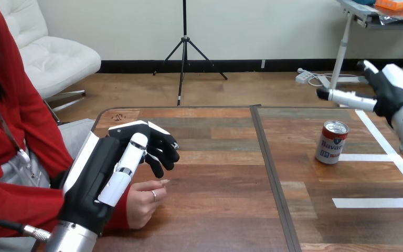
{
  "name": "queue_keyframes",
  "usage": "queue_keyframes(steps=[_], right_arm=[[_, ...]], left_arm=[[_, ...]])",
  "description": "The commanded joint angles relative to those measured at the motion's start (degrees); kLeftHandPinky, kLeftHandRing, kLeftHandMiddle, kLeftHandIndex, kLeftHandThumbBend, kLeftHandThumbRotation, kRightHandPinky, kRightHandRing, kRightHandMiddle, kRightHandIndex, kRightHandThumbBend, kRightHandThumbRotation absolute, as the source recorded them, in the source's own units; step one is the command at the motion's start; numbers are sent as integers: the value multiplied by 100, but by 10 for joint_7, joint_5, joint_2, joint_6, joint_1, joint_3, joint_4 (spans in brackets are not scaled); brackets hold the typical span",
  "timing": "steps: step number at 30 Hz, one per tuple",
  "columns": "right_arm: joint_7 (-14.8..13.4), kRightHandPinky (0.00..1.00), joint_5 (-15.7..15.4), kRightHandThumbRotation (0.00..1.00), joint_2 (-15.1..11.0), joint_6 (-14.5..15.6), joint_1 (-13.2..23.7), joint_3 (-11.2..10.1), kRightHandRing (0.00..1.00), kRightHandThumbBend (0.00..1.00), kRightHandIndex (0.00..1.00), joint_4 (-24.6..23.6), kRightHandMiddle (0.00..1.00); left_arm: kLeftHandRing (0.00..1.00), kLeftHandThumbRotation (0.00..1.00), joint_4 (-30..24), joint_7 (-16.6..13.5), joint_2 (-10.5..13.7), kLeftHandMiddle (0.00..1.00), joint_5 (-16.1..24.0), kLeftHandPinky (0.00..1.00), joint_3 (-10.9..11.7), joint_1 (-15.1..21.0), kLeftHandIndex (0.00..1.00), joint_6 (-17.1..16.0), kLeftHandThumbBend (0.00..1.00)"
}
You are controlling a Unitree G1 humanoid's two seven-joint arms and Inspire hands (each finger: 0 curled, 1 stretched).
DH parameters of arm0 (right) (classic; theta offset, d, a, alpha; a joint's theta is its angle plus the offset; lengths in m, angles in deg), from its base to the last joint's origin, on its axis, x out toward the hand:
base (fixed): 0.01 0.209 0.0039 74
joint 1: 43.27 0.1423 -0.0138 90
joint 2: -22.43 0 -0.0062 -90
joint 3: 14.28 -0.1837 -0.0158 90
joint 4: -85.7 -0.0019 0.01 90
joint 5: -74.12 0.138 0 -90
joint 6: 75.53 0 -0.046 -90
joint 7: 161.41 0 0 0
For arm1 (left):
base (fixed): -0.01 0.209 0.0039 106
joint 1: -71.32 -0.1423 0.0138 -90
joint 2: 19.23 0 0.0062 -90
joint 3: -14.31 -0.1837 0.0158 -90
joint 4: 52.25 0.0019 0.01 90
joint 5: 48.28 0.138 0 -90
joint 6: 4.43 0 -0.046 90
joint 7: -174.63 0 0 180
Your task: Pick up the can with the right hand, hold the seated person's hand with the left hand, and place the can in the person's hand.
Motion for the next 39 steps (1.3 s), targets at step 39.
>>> queue_keyframes(steps=[39], right_arm=[[-14,89,-20,65,31,26,-28,50,96,100,95,11,95]], left_arm=[[42,96,-21,2,9,46,-8,31,11,30,44,-6,0]])
